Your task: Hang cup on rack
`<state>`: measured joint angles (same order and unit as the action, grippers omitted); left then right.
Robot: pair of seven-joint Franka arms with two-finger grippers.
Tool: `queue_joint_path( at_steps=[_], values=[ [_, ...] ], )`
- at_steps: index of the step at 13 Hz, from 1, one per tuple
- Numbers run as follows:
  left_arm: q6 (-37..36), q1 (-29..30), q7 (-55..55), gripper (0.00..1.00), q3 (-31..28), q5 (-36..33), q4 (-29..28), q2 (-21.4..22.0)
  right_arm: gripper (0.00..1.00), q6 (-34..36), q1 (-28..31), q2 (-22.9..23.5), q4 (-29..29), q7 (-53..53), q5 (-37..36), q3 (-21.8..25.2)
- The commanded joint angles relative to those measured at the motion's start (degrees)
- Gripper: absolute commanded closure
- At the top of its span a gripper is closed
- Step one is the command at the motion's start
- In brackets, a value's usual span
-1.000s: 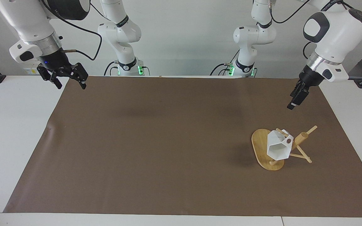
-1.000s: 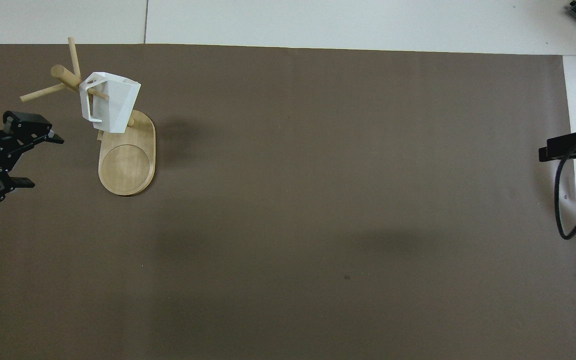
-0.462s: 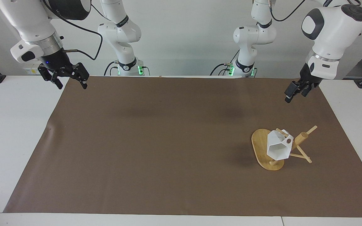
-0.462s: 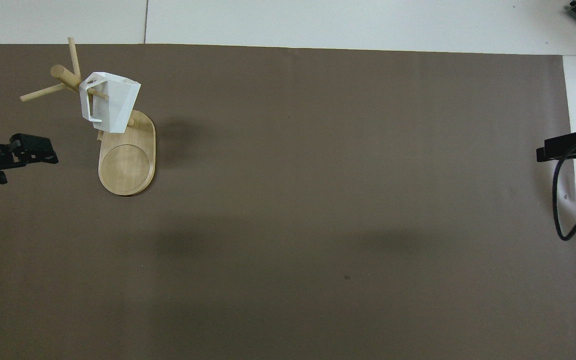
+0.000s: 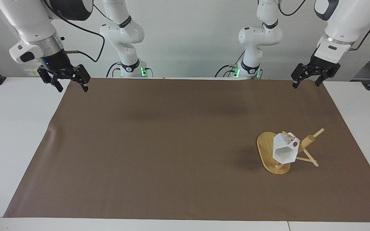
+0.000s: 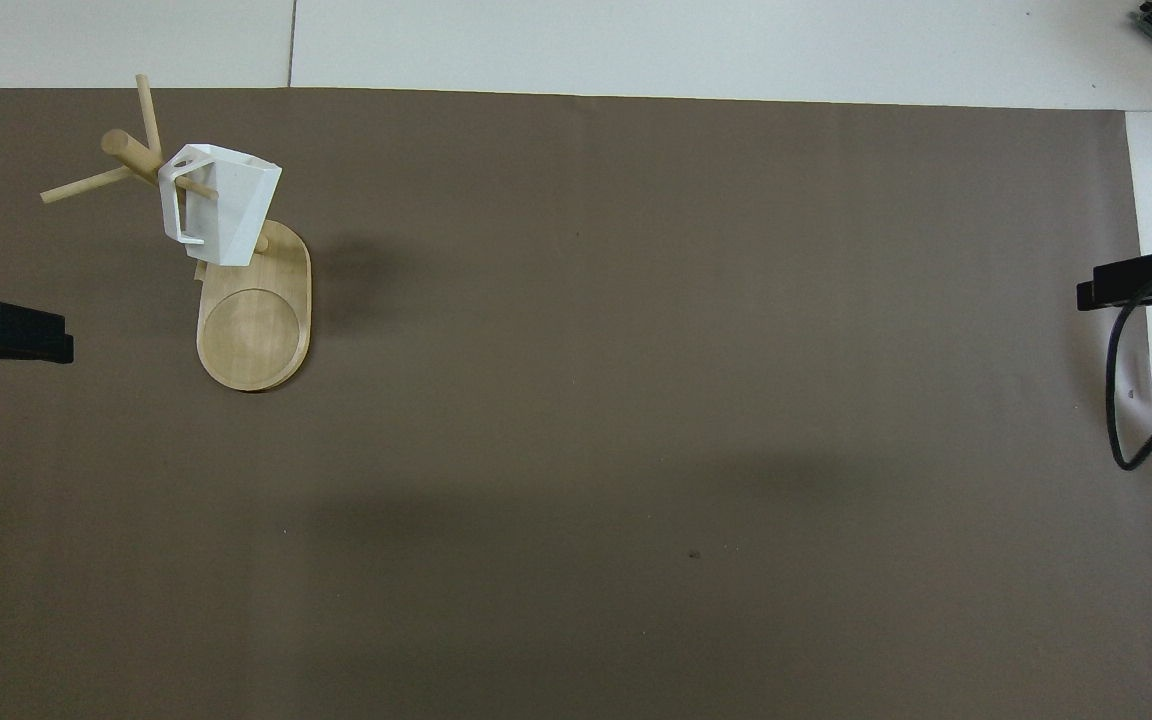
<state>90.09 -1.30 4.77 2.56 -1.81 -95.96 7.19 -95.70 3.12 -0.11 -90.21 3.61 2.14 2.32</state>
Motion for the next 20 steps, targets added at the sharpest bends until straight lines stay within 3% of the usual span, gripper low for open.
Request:
queue_joint_path(
  at_steps=[1,3,5,8,20],
  values=[
    [-6.0,-1.0,-2.7,0.00,0.6,-2.8,5.1,-1.1,0.00,-1.9,0.0,-0.2,-0.8,0.9,-2.0,0.3],
    [-3.2,-0.8,-9.8,0.00,0.9,-1.9,1.7,-0.3,0.00,-3.4,0.0,-0.1,-0.9,2.2,-3.1,1.3],
    [-1.6,-0.2,-9.9,0.00,0.6,-1.8,-1.1,1.1,0.00,-4.1,0.0,-0.1,-0.9,3.8,-3.2,1.7],
    [-0.7,0.0,-3.3,0.00,0.4,-2.0,-0.5,0.8,0.00,-3.1,-0.2,-0.2,-1.0,3.3,-2.9,1.6],
    [1.2,2.2,-4.3,0.00,1.3,3.5,-1.4,-0.2,0.00,-1.0,0.0,-0.8,-1.8,3.3,-2.3,1.3]
  ],
)
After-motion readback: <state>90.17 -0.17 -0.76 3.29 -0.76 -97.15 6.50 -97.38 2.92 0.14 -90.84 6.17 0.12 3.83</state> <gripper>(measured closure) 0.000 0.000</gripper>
